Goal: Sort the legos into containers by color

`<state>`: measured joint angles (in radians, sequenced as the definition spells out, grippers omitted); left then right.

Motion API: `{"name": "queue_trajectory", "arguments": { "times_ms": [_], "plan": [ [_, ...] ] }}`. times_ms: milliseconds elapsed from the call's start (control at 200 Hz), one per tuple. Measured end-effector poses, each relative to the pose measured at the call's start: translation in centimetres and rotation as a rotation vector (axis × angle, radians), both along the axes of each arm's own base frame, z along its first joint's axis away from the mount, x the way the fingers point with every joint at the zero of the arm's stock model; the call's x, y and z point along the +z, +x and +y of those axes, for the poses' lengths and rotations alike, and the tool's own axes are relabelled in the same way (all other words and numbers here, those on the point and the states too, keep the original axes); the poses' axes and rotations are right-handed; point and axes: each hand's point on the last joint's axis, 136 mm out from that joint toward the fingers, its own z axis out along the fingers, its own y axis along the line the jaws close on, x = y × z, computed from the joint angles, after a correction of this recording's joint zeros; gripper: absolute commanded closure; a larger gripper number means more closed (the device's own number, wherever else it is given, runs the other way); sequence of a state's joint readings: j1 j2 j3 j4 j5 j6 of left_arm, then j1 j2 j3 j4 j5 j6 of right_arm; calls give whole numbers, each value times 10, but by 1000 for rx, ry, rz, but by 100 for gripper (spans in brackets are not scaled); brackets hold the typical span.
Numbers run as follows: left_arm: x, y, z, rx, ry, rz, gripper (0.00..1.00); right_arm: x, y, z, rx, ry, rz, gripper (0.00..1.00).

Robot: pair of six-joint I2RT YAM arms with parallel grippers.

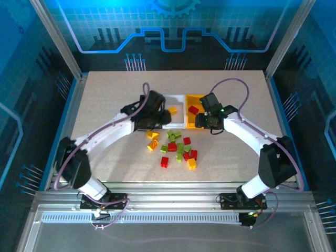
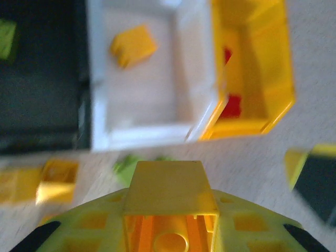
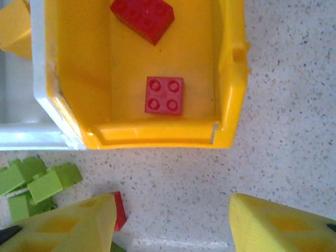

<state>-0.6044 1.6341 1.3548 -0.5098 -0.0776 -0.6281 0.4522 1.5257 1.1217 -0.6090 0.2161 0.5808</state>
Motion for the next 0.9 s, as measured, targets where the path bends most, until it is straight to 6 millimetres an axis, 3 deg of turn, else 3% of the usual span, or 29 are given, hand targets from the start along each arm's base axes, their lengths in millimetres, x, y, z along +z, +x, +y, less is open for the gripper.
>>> {"name": "queue_trajectory", "arguments": {
  "times_ms": [95,200,350,515,640,750,901],
  "plan": [
    [-4,36,-15,6,-4,-14,76,-1,-9,-3,-1,8,4,41],
    [-25,68,-23,16,25,2,76,-1,-19,-7,-1,17,5,40],
    [-46,99,-31,33,59,25,68,-2,-28,-9,2,30,10,40],
    [-57,113,-38,27,86,41,60,-10,-47,-3,39,70,47,38],
    [-58,123,-44,24,91,44,56,-14,-74,19,145,92,69,35],
    [-56,131,-49,19,91,38,44,-16,-101,39,243,105,83,33],
    [-60,129,-48,26,93,60,23,-26,-129,48,300,91,115,31]
  ]
}}
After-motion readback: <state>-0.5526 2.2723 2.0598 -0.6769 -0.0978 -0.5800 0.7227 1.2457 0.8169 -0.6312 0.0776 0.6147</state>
